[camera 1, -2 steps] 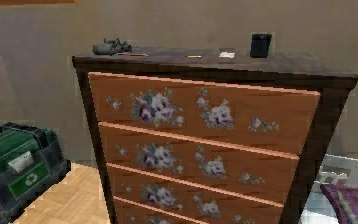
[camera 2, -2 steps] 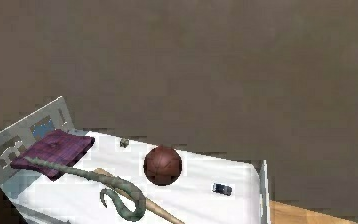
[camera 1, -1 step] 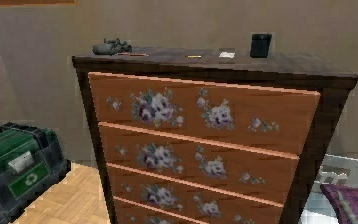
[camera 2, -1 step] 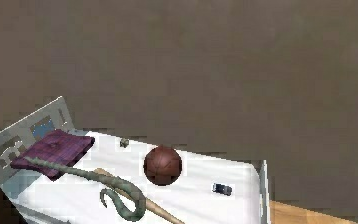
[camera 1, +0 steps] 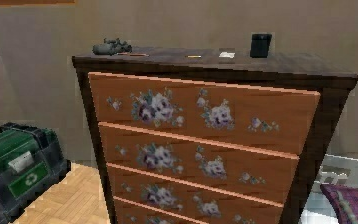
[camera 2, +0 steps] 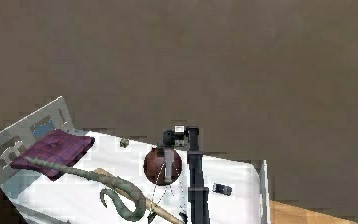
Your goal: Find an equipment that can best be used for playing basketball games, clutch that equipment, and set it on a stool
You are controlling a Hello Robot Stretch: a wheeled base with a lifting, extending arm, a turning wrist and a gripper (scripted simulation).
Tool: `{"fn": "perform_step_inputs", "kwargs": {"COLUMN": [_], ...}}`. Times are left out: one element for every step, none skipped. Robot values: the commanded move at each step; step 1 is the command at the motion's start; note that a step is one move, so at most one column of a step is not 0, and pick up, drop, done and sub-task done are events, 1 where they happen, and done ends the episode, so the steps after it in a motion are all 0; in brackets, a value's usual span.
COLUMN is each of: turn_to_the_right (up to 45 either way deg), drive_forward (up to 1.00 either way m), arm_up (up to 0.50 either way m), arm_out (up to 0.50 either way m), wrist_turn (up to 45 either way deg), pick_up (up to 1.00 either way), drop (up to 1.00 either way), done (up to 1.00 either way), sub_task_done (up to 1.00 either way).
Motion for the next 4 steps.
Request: {"fn": "perform_step_inputs", "kwargs": {"turn_to_the_right": [0.0, 0.0, 0.0, 0.0], "drive_forward": [0.00, 0.00, 0.00, 0.00], "arm_up": [0.00, 0.00, 0.00, 0.00], "arm_out": [0.00, 0.00, 0.00, 0.00], "wrist_turn": [45.0, 45.0, 45.0, 27.0], "pick_up": [0.00, 0.00, 0.00, 0.00], "drop": [0.00, 0.00, 0.00, 0.00], "done": [0.00, 0.00, 0.00, 0.00], "sub_task_done": [0.00, 0.00, 0.00, 0.00]}}
